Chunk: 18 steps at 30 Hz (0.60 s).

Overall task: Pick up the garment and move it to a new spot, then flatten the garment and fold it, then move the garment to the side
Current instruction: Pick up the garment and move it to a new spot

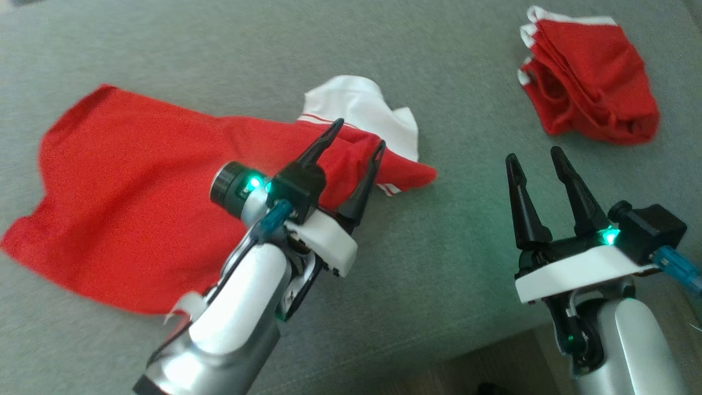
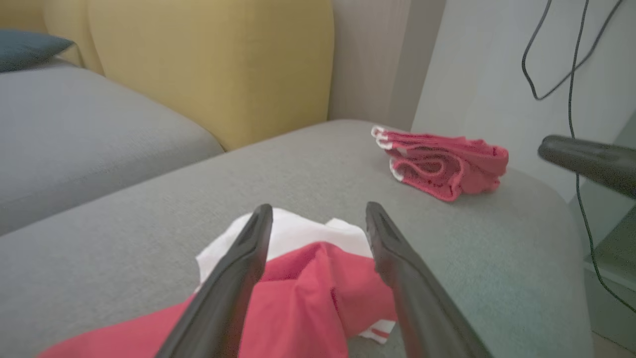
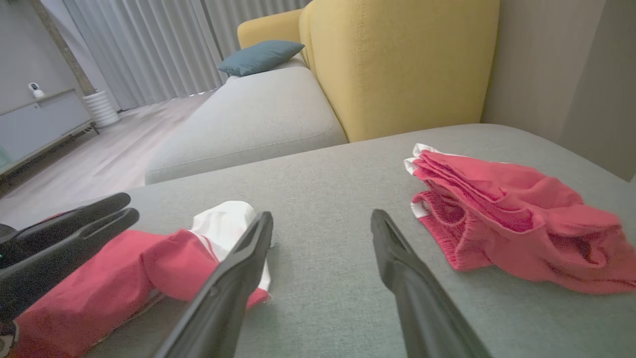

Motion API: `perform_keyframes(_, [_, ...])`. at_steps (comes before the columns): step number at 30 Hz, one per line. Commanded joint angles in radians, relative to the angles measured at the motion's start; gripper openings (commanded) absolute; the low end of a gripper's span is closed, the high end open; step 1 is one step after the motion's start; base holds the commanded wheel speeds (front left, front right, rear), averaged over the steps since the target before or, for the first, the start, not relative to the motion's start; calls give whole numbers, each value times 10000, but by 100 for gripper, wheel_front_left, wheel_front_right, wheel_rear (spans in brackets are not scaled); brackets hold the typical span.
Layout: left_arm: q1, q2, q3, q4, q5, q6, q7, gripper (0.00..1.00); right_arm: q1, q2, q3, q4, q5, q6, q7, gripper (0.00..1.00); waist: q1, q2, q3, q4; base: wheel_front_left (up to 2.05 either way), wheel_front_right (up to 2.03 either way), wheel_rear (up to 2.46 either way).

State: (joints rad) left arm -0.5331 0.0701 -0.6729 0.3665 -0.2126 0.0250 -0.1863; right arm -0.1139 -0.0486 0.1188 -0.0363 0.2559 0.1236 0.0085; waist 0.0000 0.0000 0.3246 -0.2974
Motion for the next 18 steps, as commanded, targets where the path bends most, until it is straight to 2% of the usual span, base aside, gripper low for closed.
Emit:
perform_keyframes(1, [19,32,267,-547,59,120,-220,100,-132,-19,159,-325,-78,71,2,100,0,0,-449,441,0,0,0])
perform_keyframes(9, [1014,720,1234,-1543,-219,930,-633,100,201,-172,26,-539,-295,71,429,100,0,0,-1309,1580,0,0,0])
perform_keyframes(15, [1794,1227,2464,-1554,-729,1497,-733,100,509,-265,-122,-683,-372,71,704,100,0,0,-1801,2276,0,0,0])
perform_keyframes(18, [2160,1450,3083,-1544,-856,1634,-748,100,650,-275,-208,-718,-391,71,798,100,0,0,-1989,2519,0,0,0])
